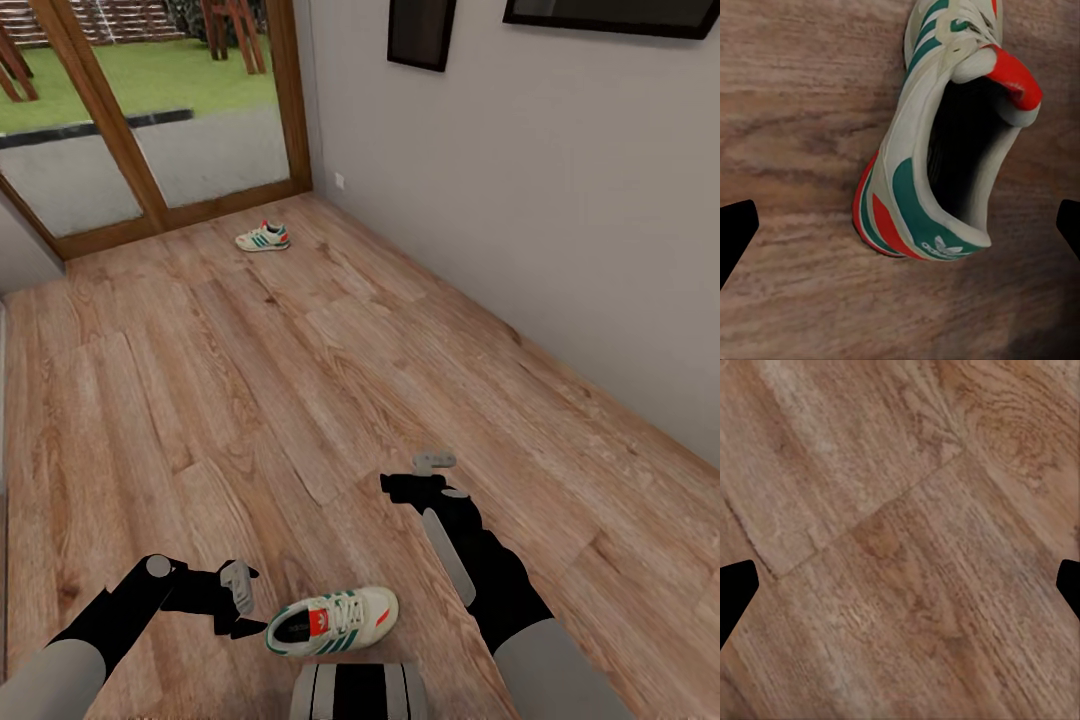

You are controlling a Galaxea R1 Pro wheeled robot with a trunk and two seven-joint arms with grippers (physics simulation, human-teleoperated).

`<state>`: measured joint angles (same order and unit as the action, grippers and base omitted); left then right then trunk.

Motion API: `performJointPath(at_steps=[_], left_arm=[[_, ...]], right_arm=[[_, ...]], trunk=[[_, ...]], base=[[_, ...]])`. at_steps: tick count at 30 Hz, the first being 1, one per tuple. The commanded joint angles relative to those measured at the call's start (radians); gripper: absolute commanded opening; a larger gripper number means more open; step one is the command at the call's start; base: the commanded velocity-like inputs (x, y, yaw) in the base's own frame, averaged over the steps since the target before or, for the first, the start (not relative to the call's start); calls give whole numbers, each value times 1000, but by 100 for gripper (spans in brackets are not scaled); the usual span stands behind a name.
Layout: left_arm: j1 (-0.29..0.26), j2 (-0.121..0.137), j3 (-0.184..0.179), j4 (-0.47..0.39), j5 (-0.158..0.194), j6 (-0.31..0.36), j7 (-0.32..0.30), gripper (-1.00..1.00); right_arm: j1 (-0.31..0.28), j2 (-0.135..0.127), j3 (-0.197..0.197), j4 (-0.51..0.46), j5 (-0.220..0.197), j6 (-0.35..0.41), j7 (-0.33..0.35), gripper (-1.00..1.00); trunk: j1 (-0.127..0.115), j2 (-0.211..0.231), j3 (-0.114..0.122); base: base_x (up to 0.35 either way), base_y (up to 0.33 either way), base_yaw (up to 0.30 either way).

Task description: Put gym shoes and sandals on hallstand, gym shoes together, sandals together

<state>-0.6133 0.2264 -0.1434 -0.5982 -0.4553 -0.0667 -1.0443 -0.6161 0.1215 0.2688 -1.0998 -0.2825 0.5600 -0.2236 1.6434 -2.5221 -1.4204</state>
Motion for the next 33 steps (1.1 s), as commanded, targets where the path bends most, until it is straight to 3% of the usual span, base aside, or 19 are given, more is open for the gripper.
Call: performJointPath(at_steps=[1, 4, 10, 11, 12, 13, 17, 22, 33], left_arm=[[0, 1, -2, -1, -5, -7, 0, 100], [0, 1, -2, -1, -5, -7, 0, 100], [0, 1, -2, -2, -5, -7, -2, 100], [0, 1, -2, -2, -5, -7, -2, 100], [0, 1, -3, -2, -5, -7, -1, 100], [0, 1, -3, -2, -5, -7, -1, 100], [0, 1, -3, -2, -5, -7, -1, 100], [0, 1, -2, -2, -5, -7, 0, 100], [0, 0, -2, -3, -8, -7, -2, 100]], right_arm=[[0, 0, 2, -2, -10, 3, -10, 100], [0, 0, 1, -7, -10, 3, -10, 100], [-1, 0, 1, -74, -4, 50, -11, 100], [-1, 0, 1, -79, -4, 68, -12, 100], [-1, 0, 0, -91, -5, 176, -11, 100], [-1, 0, 0, -97, -6, 223, -10, 100], [-1, 0, 3, -119, -8, 282, -9, 100], [-1, 0, 8, -128, -11, 309, -7, 100], [0, 0, 9, -128, -12, 311, -8, 100]], trunk=[[0, -1, -5], [2, -1, -18], [2, -1, -19], [2, -1, -19], [2, -1, -19], [2, -1, -19], [2, -1, -19], [2, -1, -19], [6, -4, -75]], base=[[0, 0, 0], [0, 0, 0], [0, 0, 0], [0, 0, 0], [0, 0, 0], [0, 0, 0], [0, 0, 0], [0, 0, 0], [0, 0, 0]])
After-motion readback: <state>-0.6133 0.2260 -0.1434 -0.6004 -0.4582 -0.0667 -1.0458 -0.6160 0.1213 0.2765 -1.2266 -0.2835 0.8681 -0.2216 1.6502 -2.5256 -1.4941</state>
